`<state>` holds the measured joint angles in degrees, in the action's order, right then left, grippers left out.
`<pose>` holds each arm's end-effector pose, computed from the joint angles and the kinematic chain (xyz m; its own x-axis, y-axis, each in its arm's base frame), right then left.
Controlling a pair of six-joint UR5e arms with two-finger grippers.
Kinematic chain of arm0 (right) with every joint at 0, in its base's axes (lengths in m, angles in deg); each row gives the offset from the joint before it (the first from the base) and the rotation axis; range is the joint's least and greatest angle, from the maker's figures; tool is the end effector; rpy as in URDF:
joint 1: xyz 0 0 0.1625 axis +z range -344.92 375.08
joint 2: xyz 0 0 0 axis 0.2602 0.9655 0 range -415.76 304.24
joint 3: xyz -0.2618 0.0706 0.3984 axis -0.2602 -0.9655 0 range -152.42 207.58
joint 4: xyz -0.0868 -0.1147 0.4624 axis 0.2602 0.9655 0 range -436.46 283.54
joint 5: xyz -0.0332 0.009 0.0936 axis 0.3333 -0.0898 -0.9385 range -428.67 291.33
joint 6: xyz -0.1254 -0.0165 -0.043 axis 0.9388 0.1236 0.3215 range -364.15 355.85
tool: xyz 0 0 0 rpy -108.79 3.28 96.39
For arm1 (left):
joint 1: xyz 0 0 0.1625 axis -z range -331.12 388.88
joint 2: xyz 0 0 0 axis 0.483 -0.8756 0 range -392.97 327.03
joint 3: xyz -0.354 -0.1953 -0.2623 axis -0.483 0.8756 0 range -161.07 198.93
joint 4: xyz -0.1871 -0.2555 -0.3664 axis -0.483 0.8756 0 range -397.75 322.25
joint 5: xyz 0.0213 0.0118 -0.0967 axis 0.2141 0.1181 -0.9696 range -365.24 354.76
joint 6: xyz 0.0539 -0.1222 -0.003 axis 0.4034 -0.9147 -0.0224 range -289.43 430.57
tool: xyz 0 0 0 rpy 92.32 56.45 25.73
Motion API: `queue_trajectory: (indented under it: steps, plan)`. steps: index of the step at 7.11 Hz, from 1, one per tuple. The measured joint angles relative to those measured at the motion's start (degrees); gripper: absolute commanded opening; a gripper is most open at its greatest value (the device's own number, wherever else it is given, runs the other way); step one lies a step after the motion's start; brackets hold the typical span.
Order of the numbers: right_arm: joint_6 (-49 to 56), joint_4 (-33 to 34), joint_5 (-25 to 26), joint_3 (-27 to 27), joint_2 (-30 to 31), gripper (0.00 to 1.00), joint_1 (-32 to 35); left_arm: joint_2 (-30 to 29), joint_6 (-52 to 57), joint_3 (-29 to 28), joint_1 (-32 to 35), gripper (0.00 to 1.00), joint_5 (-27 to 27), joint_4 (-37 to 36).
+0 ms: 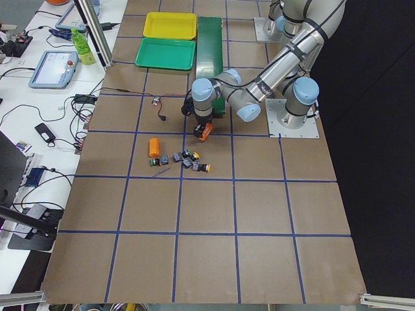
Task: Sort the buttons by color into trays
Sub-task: 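Lift the battery onto the green conveyor belt and open the left gripper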
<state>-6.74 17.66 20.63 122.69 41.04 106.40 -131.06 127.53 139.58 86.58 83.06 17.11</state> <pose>0.1468 -0.5177 0.5320 -0.9996 0.0207 -0.0167 0.0222 0.9947 -0.1007 0.1630 -0.5147 0.2088 -0.9072 0.4151 0.0686 0.4167 0.9090 0.0094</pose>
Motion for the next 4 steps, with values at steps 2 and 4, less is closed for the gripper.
queue_trajectory:
  steps: [2,4]
  plan:
    - [-0.18,-1.76,-0.03,-2.10,-1.62,1.00,-0.63,5.01,-14.35,-0.61,2.16,0.05,0.21,4.75]
    - [0.14,-2.55,0.38,-2.26,-1.89,1.00,-0.61,8.40,-30.59,-0.59,8.48,0.05,-0.11,8.95]
